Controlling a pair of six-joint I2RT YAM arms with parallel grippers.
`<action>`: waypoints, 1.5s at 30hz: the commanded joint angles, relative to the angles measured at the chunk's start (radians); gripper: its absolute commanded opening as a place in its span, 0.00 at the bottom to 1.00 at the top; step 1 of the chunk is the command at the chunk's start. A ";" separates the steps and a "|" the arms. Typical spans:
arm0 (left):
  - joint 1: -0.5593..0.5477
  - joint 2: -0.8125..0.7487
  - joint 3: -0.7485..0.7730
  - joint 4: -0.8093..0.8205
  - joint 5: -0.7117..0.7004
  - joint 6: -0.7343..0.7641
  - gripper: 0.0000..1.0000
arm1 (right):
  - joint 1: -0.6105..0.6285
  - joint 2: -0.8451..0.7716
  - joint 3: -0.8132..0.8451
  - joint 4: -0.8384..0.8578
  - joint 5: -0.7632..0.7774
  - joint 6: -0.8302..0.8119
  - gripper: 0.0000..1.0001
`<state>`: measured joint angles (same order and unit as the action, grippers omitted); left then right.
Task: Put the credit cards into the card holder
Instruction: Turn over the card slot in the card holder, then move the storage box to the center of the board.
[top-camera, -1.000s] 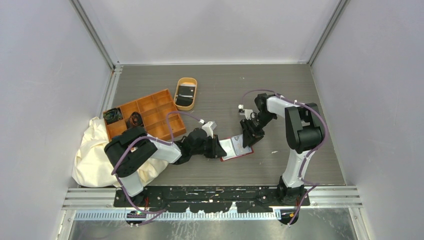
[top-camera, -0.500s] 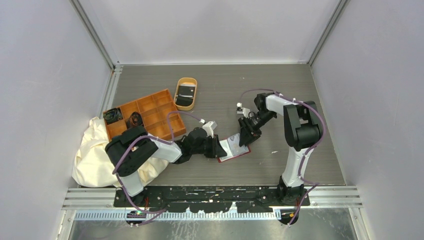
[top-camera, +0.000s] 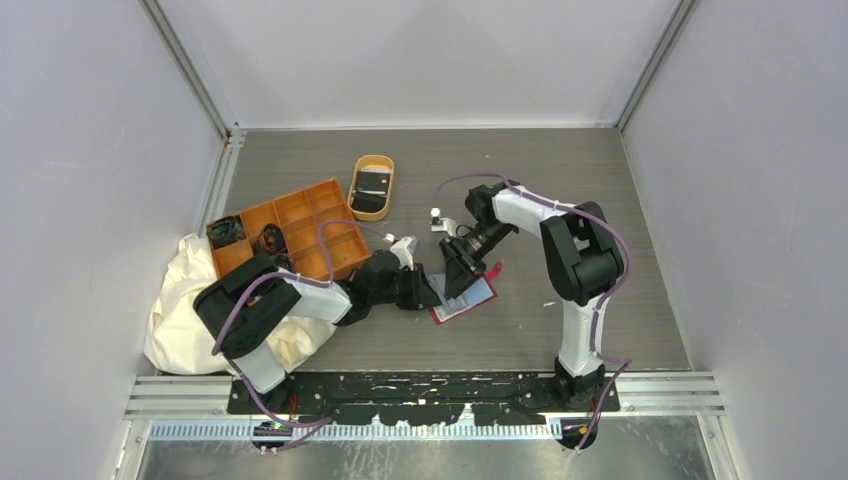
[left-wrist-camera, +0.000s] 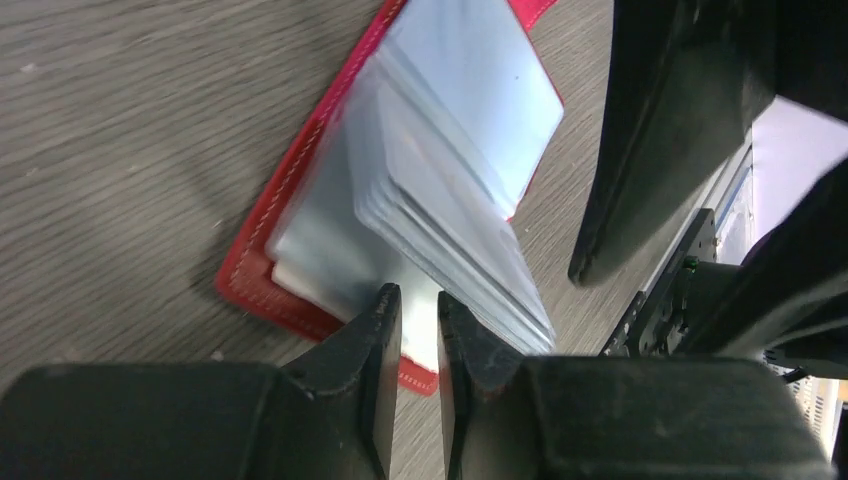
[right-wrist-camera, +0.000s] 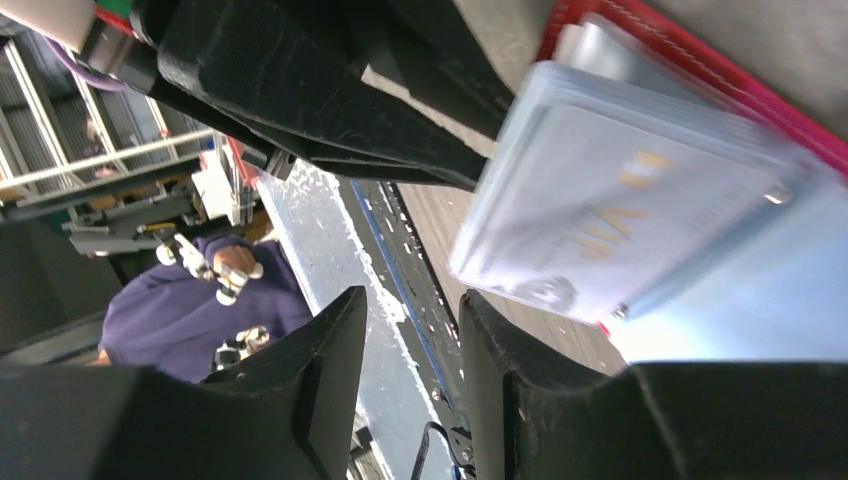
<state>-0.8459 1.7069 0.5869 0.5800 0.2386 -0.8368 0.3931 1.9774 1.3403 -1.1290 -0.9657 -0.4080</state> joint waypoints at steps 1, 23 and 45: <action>0.028 -0.100 -0.054 -0.013 -0.013 -0.004 0.23 | 0.047 -0.003 0.018 0.028 -0.036 0.038 0.45; 0.093 -0.833 -0.131 -0.412 -0.196 0.176 0.99 | 0.050 -0.600 -0.392 0.715 0.342 -0.144 0.99; 0.499 -0.048 0.859 -1.143 -0.054 0.564 0.60 | -0.212 -0.580 -0.238 0.535 0.035 0.050 1.00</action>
<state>-0.3557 1.5711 1.3117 -0.4175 0.2344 -0.3527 0.1757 1.4624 1.0950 -0.6113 -0.8608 -0.3847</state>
